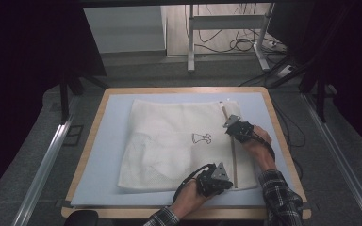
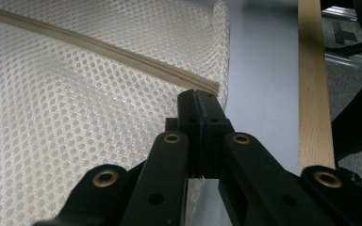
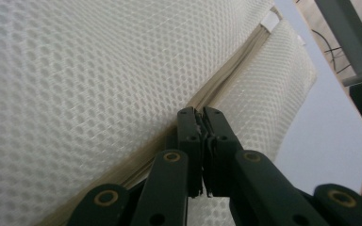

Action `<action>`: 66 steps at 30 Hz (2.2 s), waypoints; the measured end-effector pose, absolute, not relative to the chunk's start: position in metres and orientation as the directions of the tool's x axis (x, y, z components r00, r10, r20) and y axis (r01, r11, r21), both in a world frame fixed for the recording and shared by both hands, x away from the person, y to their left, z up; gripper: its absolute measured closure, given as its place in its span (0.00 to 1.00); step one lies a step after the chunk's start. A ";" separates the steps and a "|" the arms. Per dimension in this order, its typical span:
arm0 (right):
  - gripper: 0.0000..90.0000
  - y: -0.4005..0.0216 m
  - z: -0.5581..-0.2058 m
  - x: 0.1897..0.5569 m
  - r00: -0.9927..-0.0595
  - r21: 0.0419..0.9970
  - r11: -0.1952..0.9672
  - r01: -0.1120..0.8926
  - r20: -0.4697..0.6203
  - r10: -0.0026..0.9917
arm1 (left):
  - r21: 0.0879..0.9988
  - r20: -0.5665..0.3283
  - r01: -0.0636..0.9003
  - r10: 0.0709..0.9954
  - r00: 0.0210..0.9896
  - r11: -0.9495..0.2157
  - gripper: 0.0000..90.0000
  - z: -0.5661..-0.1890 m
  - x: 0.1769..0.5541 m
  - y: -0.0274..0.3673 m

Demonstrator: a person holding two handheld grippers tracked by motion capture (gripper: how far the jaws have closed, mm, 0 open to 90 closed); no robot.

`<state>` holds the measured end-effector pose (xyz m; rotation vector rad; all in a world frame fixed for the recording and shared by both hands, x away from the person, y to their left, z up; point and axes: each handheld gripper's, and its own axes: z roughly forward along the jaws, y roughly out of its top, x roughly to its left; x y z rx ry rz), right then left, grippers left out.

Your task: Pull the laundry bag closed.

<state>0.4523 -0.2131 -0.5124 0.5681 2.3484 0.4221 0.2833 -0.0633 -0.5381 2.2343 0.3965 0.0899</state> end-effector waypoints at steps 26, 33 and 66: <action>0.96 -0.207 -0.513 0.480 -0.664 0.441 0.850 0.289 -0.548 0.510 | 0.762 -0.073 0.254 0.312 0.947 -0.595 1.00 -0.538 0.284 -0.063; 0.96 -0.206 -0.513 0.489 -0.657 0.444 0.845 0.298 -0.548 0.519 | 0.763 -0.075 0.256 0.311 0.947 -0.594 1.00 -0.538 0.284 -0.063; 0.96 -0.201 -0.512 0.524 -0.637 0.478 0.815 0.328 -0.525 0.564 | 0.762 -0.093 0.270 0.312 0.945 -0.589 1.00 -0.538 0.285 -0.063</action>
